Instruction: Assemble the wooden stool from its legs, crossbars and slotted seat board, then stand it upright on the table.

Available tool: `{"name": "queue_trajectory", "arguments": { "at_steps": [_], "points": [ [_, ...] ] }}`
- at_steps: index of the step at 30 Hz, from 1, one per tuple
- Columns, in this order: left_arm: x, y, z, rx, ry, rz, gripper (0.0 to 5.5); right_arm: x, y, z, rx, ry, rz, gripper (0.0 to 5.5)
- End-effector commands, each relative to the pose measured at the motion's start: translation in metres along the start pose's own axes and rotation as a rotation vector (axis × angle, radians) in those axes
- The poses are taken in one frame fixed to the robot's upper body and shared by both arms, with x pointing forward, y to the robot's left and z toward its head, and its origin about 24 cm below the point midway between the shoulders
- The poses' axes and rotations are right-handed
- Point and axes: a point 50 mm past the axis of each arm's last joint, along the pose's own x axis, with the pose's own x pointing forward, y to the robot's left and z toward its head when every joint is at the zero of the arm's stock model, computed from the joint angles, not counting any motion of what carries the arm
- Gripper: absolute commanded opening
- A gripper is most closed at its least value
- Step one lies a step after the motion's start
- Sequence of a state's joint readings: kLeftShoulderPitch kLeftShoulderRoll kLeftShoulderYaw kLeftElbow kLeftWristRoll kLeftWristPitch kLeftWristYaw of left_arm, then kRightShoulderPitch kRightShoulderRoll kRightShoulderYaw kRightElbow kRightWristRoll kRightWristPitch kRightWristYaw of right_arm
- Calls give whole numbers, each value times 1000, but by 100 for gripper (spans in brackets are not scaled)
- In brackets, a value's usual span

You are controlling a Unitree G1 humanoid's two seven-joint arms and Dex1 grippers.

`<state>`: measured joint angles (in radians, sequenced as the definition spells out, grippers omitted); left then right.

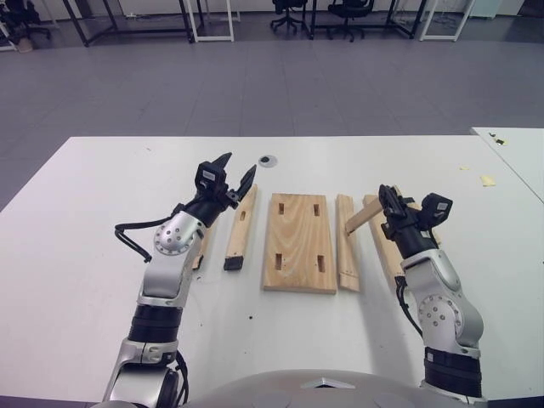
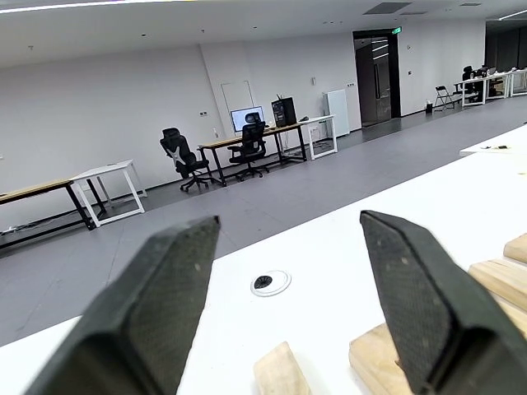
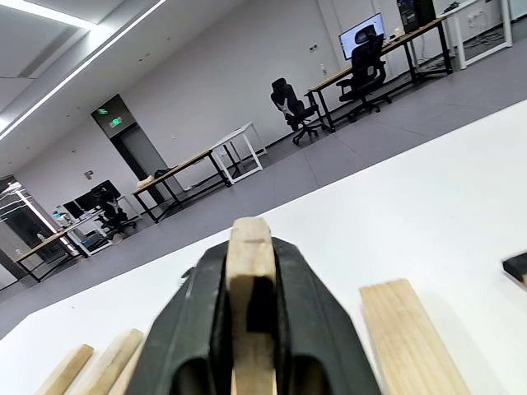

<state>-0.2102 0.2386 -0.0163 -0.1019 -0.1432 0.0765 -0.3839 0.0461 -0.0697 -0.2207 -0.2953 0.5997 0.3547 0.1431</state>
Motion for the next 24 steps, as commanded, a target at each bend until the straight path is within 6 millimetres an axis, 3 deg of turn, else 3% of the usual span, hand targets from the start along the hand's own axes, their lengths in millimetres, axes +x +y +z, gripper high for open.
{"name": "queue_trajectory", "arguments": {
  "at_steps": [1, 4, 11, 17, 21, 24],
  "points": [
    [-2, 0, 0, 28, 6, -5, 312, -3, -2, -6, -27, 18, -14, 42],
    [-2, -1, 0, 26, 5, -1, 312, -4, -5, -7, -74, 32, -25, 42],
    [-2, -4, -1, 21, 2, 6, 312, 11, -11, 14, -189, 22, 78, 42],
    [-2, -4, -2, 22, 0, 5, 312, 17, 1, 32, -107, -50, 116, 42],
    [-3, -5, -3, 20, 6, 4, 312, 5, 7, 14, 89, -38, 26, 42],
    [-2, -6, -3, 22, 8, -4, 312, 2, 5, 3, 126, -25, -40, 42]
  ]
}}
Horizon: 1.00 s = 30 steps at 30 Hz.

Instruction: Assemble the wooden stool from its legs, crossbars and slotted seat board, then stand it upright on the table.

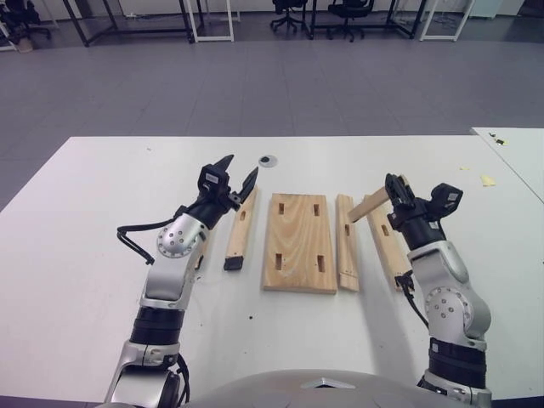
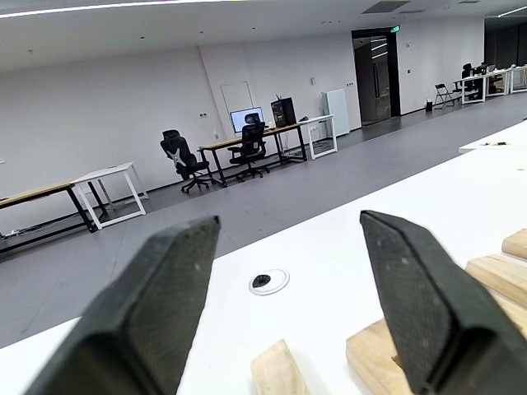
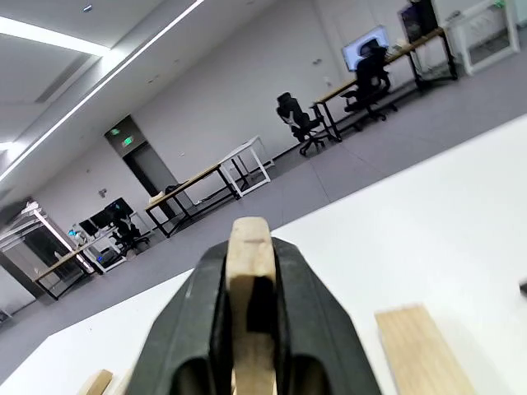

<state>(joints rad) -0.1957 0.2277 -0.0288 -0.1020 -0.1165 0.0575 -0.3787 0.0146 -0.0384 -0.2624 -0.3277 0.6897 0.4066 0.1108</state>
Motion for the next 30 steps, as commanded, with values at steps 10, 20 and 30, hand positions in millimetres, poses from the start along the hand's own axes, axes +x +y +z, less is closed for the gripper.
{"name": "queue_trajectory", "arguments": {
  "at_steps": [10, 20, 30],
  "points": [
    [0, -2, -1, 10, 11, -20, 312, -7, -7, -20, -93, 14, -104, 42],
    [0, -5, -2, 6, 9, -27, 312, -1, 4, -11, -20, -52, -51, 42],
    [1, -6, -2, 8, 12, -36, 312, 0, -1, -25, -19, -31, -129, 42]
  ]
}}
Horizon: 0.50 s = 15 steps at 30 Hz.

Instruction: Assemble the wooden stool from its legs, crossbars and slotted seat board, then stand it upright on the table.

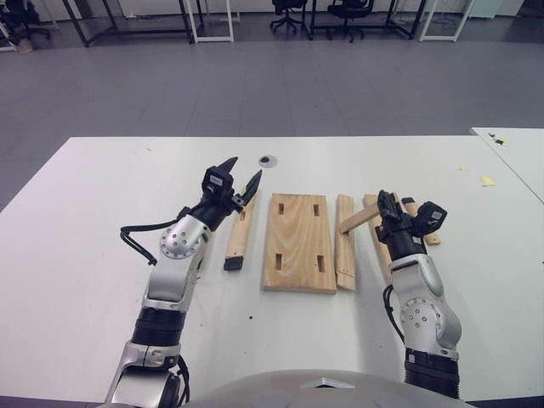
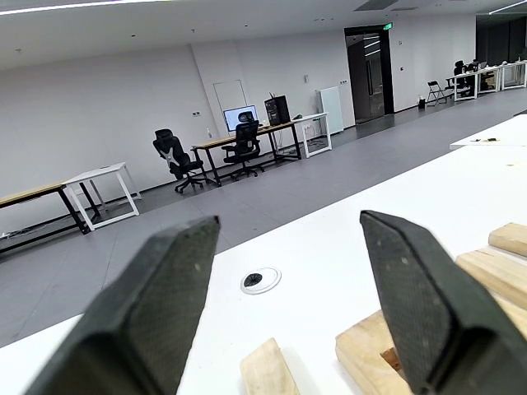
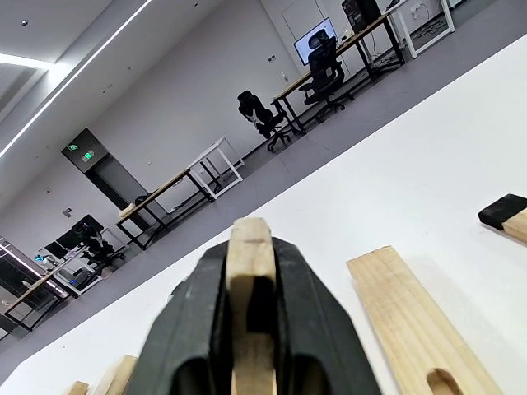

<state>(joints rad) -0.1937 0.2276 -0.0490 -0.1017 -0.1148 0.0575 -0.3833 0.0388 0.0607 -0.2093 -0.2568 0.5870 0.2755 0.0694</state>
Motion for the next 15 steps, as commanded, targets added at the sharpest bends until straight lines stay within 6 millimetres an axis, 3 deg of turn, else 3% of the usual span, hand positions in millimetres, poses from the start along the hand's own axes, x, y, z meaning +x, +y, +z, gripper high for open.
{"name": "queue_trajectory", "arguments": {
  "at_steps": [1, 7, 12, 15],
  "points": [
    [-1, -1, -1, 9, 9, -12, 312, -1, -3, -1, -60, -6, -40, 42],
    [-2, 0, -2, 9, 11, -5, 312, -7, -5, 2, -166, 5, -26, 42],
    [-2, -1, -2, 14, 8, -3, 312, -3, -7, -1, -410, 84, 61, 42],
    [-1, -1, -2, 20, 7, -6, 312, -4, -16, -13, -507, 172, 51, 42]
  ]
}}
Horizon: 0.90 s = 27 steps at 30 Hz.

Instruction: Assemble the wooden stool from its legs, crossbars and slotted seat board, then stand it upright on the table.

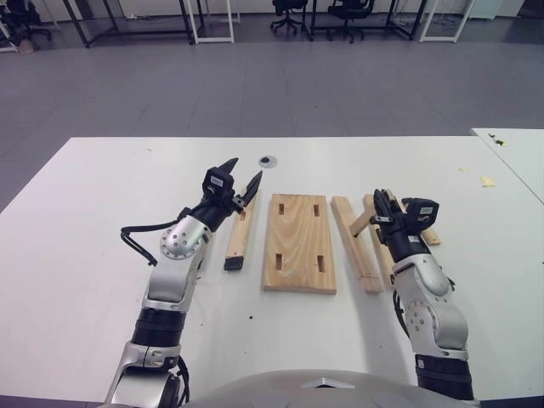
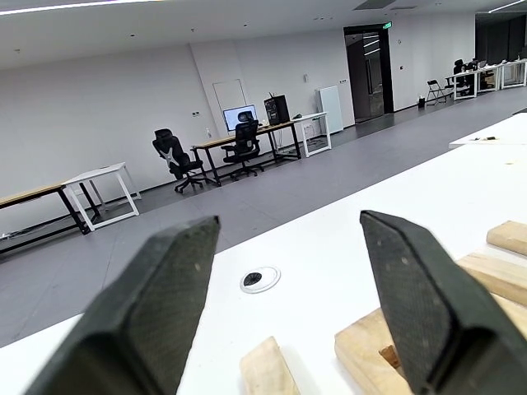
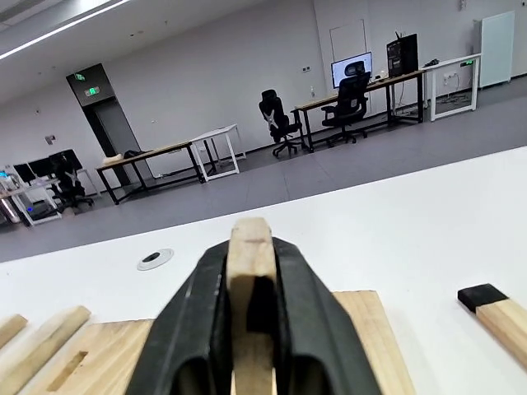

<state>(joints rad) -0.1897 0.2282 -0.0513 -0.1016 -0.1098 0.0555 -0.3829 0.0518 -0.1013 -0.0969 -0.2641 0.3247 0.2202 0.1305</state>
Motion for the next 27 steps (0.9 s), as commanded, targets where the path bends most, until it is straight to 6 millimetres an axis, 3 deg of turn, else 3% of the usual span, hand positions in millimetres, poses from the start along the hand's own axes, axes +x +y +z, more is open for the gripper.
{"name": "queue_trajectory", "arguments": {
  "at_steps": [1, 8, 11, 15, 16, 19, 23, 27],
  "points": [
    [-1, -1, -1, 18, 3, -5, 312, -8, -9, -29, -105, 173, -15, 42],
    [-1, -3, -2, 31, 9, -8, 312, -33, -21, -66, -141, 298, 3, 42],
    [-2, -3, -3, 33, 10, -9, 312, -28, -16, -50, -126, 197, 20, 42],
    [0, -5, -2, 32, 4, -11, 312, -8, -1, -15, -103, 44, 75, 42],
    [0, -6, -2, 31, 3, -12, 312, -4, 3, -6, -93, 17, 91, 79],
    [1, -7, -3, 30, 2, -11, 312, 1, 12, 8, -64, -1, 135, 114],
    [1, -5, -2, 31, -2, -3, 312, 5, 10, 16, -73, 123, 120, 196],
    [0, -8, -4, 27, 0, 0, 312, -2, 7, 10, -141, 351, 146, 269]
  ]
}}
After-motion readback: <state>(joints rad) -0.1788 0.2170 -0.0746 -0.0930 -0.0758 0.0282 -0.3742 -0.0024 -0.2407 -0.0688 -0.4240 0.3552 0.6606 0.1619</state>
